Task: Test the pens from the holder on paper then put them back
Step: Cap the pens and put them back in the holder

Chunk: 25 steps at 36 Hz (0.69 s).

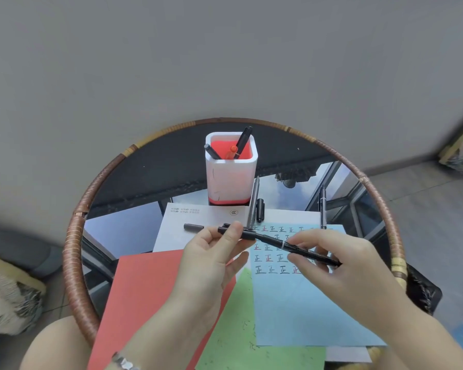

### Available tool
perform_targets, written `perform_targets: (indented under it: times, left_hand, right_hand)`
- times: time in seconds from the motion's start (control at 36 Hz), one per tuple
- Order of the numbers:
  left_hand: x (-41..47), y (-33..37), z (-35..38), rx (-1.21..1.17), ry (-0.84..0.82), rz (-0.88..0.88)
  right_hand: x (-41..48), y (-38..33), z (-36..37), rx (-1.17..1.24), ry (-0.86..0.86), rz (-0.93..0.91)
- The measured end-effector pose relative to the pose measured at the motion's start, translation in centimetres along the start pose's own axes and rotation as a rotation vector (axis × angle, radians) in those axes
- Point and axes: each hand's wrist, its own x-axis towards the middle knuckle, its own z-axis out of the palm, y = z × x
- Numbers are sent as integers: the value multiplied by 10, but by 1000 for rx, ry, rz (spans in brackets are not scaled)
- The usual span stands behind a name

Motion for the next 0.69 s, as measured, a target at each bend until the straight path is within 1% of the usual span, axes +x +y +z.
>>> perform_targets:
  times: [0.14,0.28,0.42,0.47,0.5,0.53,0.58,0.64,0.69]
  left_hand:
    - [-6,-2,7,112,-40,95]
    - [-9,-1,12,91,-91,163]
    - [-12,1,16,78,-139,233]
    - [-12,3,15,98,-164,286]
    - [-12,3,15,121,-184,331]
    - [-13,4,15,146,-208,386]
    - [-15,9,18,175,-269,477]
    - [-16,13,20,179,-311,511]
    - [-13,13,23,196,-296,491]
  right_hand:
    - [0,0,-1,11,13,-67]
    - [-3,-2,-1,84,105,-160]
    - [-4,-11,-1,151,160,-110]
    - [-3,-16,-3,231,155,-35]
    - [-2,-20,-4,358,143,46]
    - [-2,-22,-5,540,130,141]
    - [-1,-20,-8,852,47,311]
    - [0,-20,-12,970,-42,389]
    - [1,-23,-14,964,-55,441]
